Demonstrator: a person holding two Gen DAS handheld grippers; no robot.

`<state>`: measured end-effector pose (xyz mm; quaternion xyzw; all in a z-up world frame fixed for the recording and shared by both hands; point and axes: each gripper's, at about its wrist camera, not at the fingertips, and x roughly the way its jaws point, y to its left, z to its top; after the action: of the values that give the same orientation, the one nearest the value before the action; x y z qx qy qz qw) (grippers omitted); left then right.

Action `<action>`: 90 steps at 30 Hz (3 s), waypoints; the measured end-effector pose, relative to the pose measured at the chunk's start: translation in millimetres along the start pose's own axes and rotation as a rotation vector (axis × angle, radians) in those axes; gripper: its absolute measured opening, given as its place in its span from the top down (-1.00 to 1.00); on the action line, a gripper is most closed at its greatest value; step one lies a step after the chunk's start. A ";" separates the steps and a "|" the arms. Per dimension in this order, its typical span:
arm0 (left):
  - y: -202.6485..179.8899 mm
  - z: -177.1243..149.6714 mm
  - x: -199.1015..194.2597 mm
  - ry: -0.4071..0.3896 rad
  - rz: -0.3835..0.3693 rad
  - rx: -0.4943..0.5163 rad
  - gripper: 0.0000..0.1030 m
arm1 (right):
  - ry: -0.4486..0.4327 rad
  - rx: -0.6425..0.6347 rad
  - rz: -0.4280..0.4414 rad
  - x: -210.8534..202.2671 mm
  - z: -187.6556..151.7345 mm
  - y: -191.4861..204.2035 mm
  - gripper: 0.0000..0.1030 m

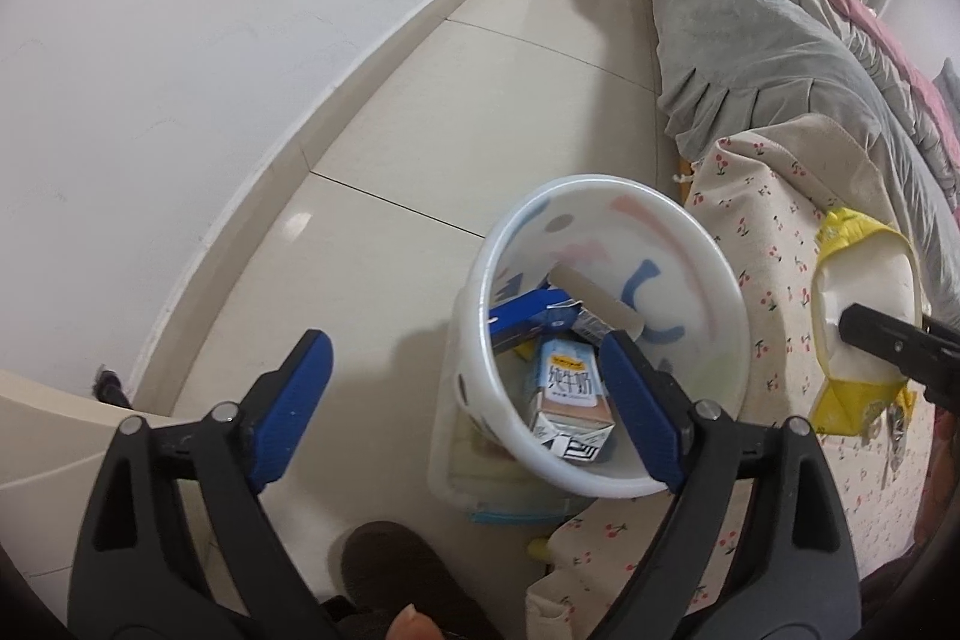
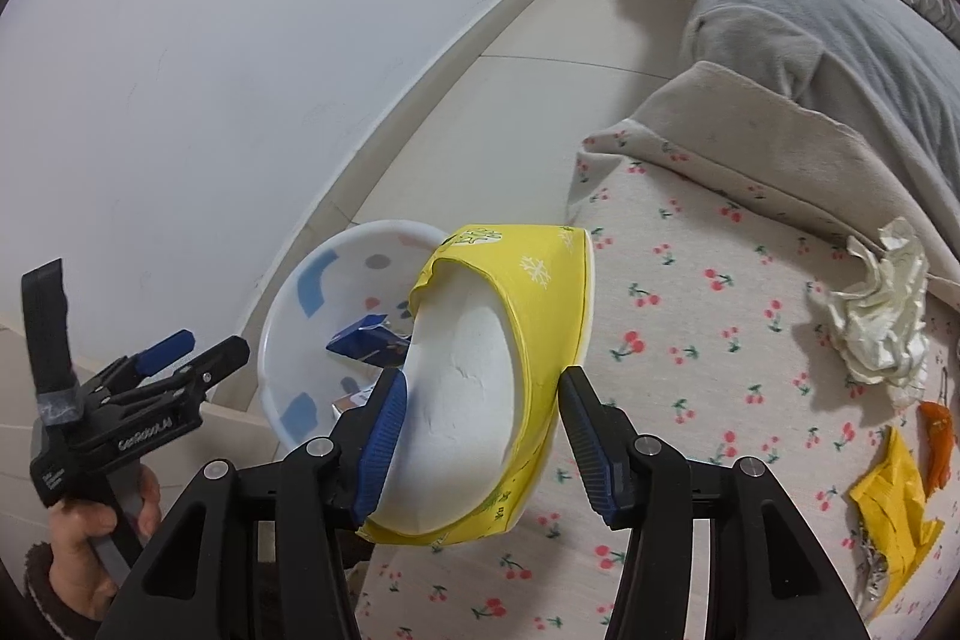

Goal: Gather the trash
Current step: 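Carry the blue box and yellow bowl to the wastebasket and release both, then move both open tools back over the trash on the bed, then grasp the silver-yellow wrapper with the right tool while the left tool grasps a white tissue ball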

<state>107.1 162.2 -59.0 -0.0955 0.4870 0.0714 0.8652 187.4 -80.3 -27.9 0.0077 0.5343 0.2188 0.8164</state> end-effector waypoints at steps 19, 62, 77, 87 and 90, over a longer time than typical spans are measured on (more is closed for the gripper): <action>4.4 -0.8 -7.1 -0.002 0.039 0.016 -0.78 | -0.113 -0.104 0.039 -6.9 5.2 33.3 -0.62; -94.0 -13.5 -7.6 0.045 -0.057 0.169 -0.79 | 0.053 0.274 -0.276 -82.9 -86.3 -210.6 -0.63; -145.0 -29.7 -7.7 0.072 -0.089 0.278 -0.79 | 0.201 0.235 -0.360 -53.1 -104.4 -233.0 -0.63; -193.9 -42.4 -6.3 0.098 -0.130 0.374 -0.79 | 0.161 0.275 -0.323 -69.3 -105.4 -242.2 -0.57; -208.3 -47.0 -4.7 0.108 -0.149 0.400 -0.79 | 0.137 0.286 -0.294 -82.3 -108.7 -244.3 -0.42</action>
<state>110.9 -51.4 -58.8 0.0387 0.5286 -0.0961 0.8425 150.1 -355.3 -63.1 0.0307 0.6094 0.0195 0.7920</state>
